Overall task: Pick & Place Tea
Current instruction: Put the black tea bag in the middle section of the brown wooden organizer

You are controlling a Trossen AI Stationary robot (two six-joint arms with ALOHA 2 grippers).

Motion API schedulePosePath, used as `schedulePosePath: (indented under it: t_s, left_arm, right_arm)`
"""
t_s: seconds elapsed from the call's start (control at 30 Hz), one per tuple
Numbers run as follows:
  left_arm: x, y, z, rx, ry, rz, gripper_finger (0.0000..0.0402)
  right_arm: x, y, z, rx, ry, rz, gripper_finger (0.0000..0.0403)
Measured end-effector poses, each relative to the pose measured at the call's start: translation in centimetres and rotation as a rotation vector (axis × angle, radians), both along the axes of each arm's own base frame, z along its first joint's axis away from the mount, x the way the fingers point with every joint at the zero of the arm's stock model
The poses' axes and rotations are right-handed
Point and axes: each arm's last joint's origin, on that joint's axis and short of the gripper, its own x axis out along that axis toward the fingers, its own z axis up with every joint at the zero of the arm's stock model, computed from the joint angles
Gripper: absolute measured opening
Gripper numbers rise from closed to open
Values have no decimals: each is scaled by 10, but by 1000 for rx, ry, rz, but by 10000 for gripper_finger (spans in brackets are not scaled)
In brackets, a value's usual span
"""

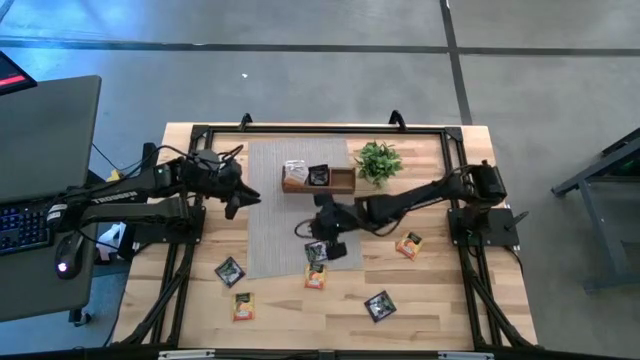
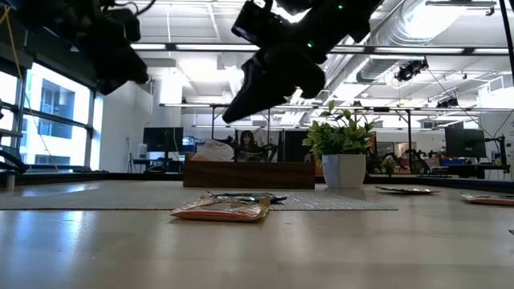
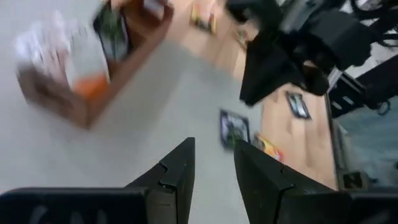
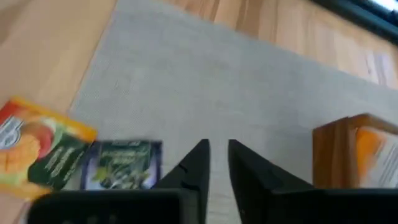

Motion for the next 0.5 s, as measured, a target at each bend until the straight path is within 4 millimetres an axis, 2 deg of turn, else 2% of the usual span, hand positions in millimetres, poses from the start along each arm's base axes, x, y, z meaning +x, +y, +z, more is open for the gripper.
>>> schedulePosePath:
  t_s: [0.2, 0.33, 0.5]
  left_arm:
    - [-9, -15, -19, -198, 248, -37, 111]
    - [-6, -33, -31, -237, 421, -65, 111]
    - [2, -65, -43, -251, 573, -149, 111]
  right_arm:
    - [1, 11, -2, 23, -99, 15, 106]
    - [0, 9, -4, 17, -101, 3, 112]
    - [-1, -2, -7, -31, -82, -49, 113]
